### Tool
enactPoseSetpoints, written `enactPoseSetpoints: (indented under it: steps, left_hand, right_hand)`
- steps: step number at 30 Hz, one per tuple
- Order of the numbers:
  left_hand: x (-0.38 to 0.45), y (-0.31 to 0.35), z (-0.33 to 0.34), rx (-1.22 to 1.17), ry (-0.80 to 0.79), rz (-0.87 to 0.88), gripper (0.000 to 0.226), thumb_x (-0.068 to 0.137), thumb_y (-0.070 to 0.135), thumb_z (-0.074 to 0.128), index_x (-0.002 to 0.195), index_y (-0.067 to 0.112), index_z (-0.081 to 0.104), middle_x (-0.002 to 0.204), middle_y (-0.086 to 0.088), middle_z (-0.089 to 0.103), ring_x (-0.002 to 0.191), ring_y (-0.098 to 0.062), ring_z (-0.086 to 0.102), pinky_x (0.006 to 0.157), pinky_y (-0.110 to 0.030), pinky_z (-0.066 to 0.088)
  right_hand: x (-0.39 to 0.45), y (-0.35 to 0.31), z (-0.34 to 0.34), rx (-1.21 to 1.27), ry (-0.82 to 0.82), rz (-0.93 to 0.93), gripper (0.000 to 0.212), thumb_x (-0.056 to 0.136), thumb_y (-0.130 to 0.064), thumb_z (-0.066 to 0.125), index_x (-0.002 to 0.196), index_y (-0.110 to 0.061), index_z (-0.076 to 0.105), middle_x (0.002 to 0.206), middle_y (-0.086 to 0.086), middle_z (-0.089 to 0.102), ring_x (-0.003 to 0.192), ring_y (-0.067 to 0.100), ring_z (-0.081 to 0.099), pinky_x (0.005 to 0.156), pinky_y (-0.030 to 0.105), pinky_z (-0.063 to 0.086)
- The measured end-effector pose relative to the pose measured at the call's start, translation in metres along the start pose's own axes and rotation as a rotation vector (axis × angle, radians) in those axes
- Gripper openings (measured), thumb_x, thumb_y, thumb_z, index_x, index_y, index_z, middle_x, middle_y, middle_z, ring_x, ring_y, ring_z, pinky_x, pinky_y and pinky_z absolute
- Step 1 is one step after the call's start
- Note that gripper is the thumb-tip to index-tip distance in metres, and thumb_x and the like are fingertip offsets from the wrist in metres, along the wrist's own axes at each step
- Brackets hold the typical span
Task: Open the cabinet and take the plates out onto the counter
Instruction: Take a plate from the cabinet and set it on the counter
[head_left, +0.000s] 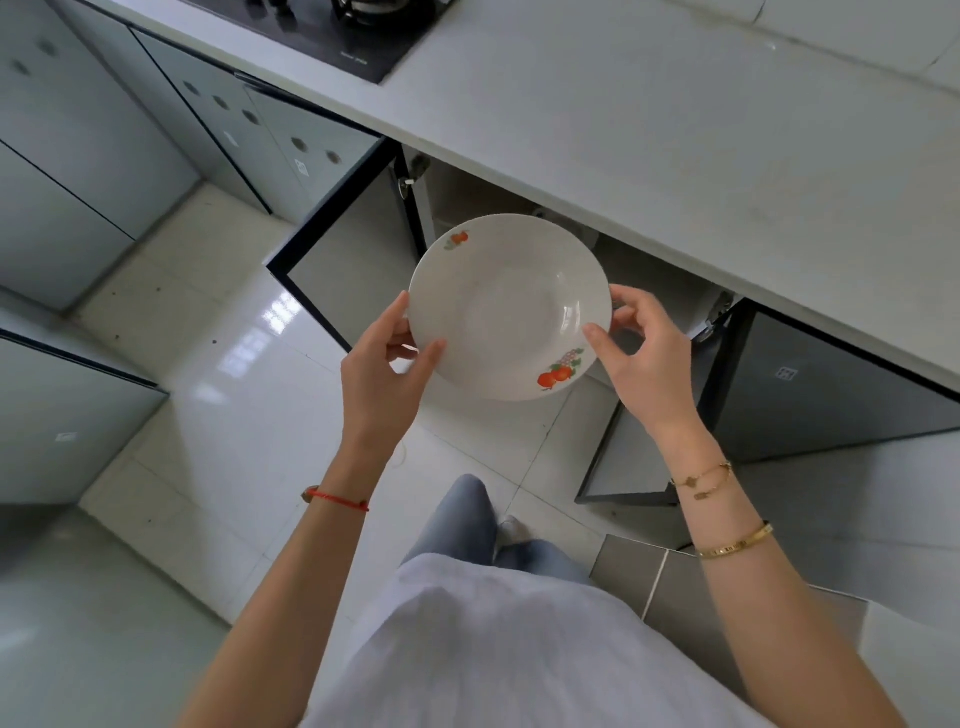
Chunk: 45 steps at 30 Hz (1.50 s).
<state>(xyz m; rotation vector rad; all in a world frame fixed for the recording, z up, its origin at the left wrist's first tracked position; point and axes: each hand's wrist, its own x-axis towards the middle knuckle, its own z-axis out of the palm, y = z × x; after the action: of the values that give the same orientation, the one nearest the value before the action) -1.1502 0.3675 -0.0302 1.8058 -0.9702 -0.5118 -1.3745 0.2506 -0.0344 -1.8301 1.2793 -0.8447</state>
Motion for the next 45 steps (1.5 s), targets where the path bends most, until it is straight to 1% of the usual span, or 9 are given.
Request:
enactPoseSetpoints:
  steps: [4,9,13,19,22,27,30,36,45]
  left_hand:
    - [0.033,-0.002,0.002,0.005,-0.002,0.005,0.059,0.085,0.014,0.073,0.139,0.014,0.051,0.099,0.006,0.065,0.08,-0.006,0.061,0.076,-0.009,0.051]
    - [0.11,-0.014,0.008,0.006,-0.007,0.049,0.057,0.084,0.012,0.073,0.138,0.015,0.052,0.096,0.02,0.061,0.082,0.008,0.06,0.078,-0.004,0.047]
    - [0.192,-0.02,0.011,-0.002,-0.023,0.069,0.057,0.084,0.012,0.073,0.138,0.013,0.053,0.098,0.01,0.065,0.083,0.001,0.061,0.079,-0.006,0.047]
    - [0.314,-0.014,0.008,-0.025,-0.094,0.091,0.054,0.084,0.012,0.072,0.132,0.03,0.055,0.096,0.018,0.066,0.085,0.004,0.063,0.079,-0.009,0.05]
    - [0.361,-0.013,0.009,-0.014,-0.125,0.073,0.056,0.085,0.014,0.072,0.137,0.023,0.053,0.103,0.007,0.068,0.088,-0.002,0.065,0.08,-0.009,0.051]
    - [0.428,-0.016,0.021,0.017,-0.193,0.103,0.06,0.084,0.017,0.073,0.14,0.018,0.051,0.098,0.01,0.068,0.079,0.01,0.061,0.077,-0.002,0.045]
    - [0.462,-0.018,0.035,0.02,-0.218,0.097,0.06,0.082,0.017,0.074,0.139,0.018,0.052,0.097,0.011,0.069,0.078,0.008,0.062,0.072,-0.001,0.044]
    - [0.528,-0.015,0.075,-0.018,-0.262,0.112,0.06,0.082,0.015,0.075,0.138,0.017,0.053,0.099,0.004,0.071,0.085,-0.013,0.067,0.081,-0.012,0.051]
    - [0.627,0.002,0.16,-0.039,-0.327,0.116,0.057,0.083,0.017,0.074,0.136,0.019,0.054,0.097,0.008,0.07,0.086,-0.008,0.067,0.077,-0.005,0.048]
  right_hand:
    - [0.033,-0.003,0.008,-0.006,-0.002,-0.014,0.04,0.086,-0.024,0.069,0.123,-0.014,0.058,0.1,-0.001,0.067,0.092,0.01,0.062,0.081,0.004,0.044]
    - [0.102,-0.006,0.037,-0.014,0.044,-0.011,0.037,0.085,-0.024,0.07,0.12,-0.018,0.059,0.089,-0.009,0.063,0.085,-0.009,0.057,0.078,-0.001,0.039]
    - [0.172,-0.012,0.066,-0.018,0.068,-0.006,0.039,0.085,-0.023,0.07,0.122,-0.016,0.058,0.089,-0.009,0.063,0.085,-0.008,0.057,0.077,-0.003,0.038]
    - [0.267,-0.03,0.104,-0.033,0.175,0.023,0.041,0.086,-0.022,0.069,0.124,-0.016,0.057,0.086,-0.006,0.063,0.084,0.001,0.058,0.083,-0.002,0.038]
    - [0.3,-0.036,0.116,-0.034,0.203,0.05,0.041,0.086,-0.024,0.069,0.125,-0.018,0.056,0.088,-0.003,0.065,0.087,0.004,0.059,0.085,0.002,0.039]
    - [0.349,-0.036,0.128,-0.055,0.241,0.09,0.04,0.086,-0.025,0.069,0.124,-0.019,0.056,0.089,-0.004,0.065,0.087,0.005,0.06,0.083,0.001,0.039]
    - [0.377,-0.031,0.131,-0.064,0.25,0.111,0.04,0.086,-0.024,0.069,0.124,-0.017,0.056,0.089,-0.003,0.065,0.087,0.007,0.06,0.083,0.001,0.039]
    - [0.439,-0.014,0.127,-0.039,0.284,0.152,0.04,0.085,-0.023,0.069,0.124,-0.019,0.057,0.086,-0.005,0.064,0.088,0.007,0.06,0.083,0.0,0.037]
    - [0.545,0.027,0.101,-0.026,0.372,0.195,0.039,0.083,-0.021,0.071,0.12,-0.019,0.059,0.085,-0.004,0.065,0.088,0.003,0.06,0.085,0.0,0.036]
